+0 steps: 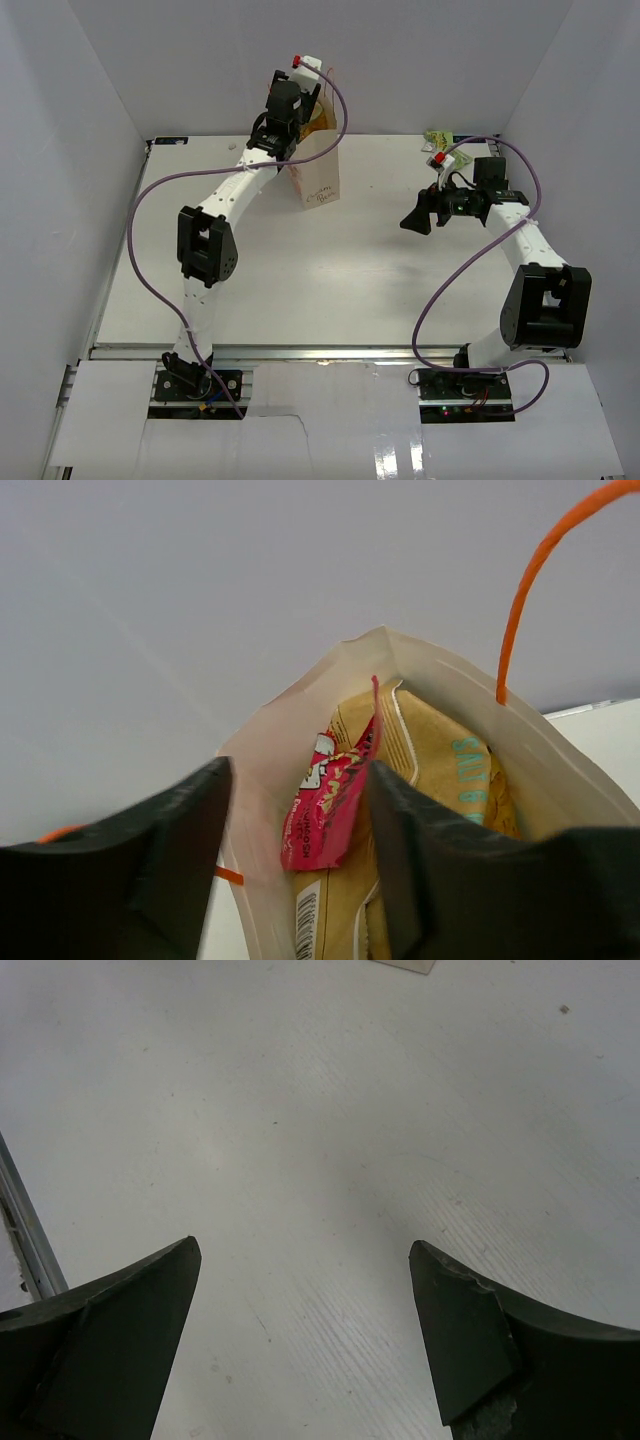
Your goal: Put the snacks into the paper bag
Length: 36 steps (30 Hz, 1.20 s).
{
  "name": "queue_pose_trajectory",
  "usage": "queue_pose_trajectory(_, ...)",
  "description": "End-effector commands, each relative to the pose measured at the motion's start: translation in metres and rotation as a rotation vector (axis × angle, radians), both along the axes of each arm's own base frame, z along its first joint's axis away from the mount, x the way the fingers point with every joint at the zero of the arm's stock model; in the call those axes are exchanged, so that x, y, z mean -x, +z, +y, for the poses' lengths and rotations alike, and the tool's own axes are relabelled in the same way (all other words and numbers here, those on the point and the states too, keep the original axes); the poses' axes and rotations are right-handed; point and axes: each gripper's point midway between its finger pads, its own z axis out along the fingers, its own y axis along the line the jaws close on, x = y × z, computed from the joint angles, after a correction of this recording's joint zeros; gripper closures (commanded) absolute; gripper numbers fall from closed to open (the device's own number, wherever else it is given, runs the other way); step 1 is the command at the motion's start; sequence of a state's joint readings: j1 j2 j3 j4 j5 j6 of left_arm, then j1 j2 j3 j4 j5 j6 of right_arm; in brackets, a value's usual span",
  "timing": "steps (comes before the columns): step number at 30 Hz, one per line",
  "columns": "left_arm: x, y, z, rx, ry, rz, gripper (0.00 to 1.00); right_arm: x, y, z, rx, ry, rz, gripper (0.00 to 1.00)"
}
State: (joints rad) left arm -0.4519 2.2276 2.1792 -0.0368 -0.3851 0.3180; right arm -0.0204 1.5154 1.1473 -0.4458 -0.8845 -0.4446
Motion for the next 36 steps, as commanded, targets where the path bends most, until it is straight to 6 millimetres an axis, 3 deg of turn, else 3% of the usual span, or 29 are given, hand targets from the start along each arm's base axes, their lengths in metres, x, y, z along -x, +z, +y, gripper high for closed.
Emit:
queue_pose_trajectory(1, 0.029, 0.09, 0.014, 0.074, 0.001, -0.138, 0.3, -0.013, 0.012, -0.006, 0.014, -0.031, -0.039, 0.09)
queue_pose_trajectory(7, 0.041, 0.108, 0.019, 0.105, 0.001, -0.153, 0.19, -0.023, 0.013, -0.011, 0.039, -0.066, -0.041, 0.09)
queue_pose_trajectory(14, 0.066, 0.157, 0.022, 0.202, -0.039, -0.207, 0.18, -0.047, 0.023, -0.02, 0.07, -0.138, -0.053, 0.1)
queue_pose_trajectory(17, 0.075, 0.163, 0.022, 0.228, -0.061, -0.204, 0.18, -0.053, 0.026, -0.019, 0.057, -0.145, -0.041, 0.1)
queue_pose_trajectory(20, 0.075, 0.154, 0.009, 0.242, -0.12, -0.175, 0.2, -0.056, 0.028, -0.017, 0.036, -0.148, -0.024, 0.1)
queue_pose_trajectory(28, 0.048, 0.107, -0.027, 0.245, -0.229, -0.091, 0.28, -0.052, 0.023, -0.016, 0.031, -0.154, 0.003, 0.11)
queue_pose_trajectory(30, 0.043, 0.103, -0.031, 0.24, -0.242, -0.089, 0.29, -0.048, 0.02, -0.017, 0.036, -0.157, 0.006, 0.1)
queue_pose_trajectory(36, 0.025, 0.063, -0.034, 0.213, -0.228, -0.027, 0.31, -0.042, 0.015, -0.02, 0.034, -0.16, 0.018, 0.11)
